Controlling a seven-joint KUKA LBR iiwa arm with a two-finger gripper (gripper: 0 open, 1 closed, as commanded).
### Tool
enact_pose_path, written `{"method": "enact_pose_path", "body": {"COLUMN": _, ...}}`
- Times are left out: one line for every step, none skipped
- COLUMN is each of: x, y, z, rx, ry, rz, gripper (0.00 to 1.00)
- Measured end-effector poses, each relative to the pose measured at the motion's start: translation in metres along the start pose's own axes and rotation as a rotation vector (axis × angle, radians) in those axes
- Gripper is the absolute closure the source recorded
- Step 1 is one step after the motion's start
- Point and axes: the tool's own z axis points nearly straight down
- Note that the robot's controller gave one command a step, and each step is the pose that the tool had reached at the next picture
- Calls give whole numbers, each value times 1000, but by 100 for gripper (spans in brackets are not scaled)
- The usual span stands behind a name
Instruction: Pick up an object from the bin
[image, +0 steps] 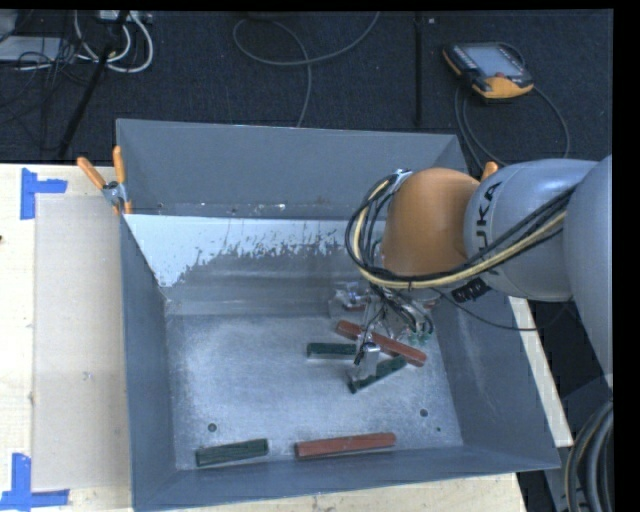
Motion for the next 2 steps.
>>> {"method": "enact_pose_path", "body": {"x": 15, "y": -34, "z": -12, "rx": 1, "ry": -3, "rz": -20, "gripper": 100}}
{"method": "enact_pose_path", "body": {"x": 15, "y": -34, "z": -12, "rx": 0, "ry": -3, "rz": -19, "gripper": 0}}
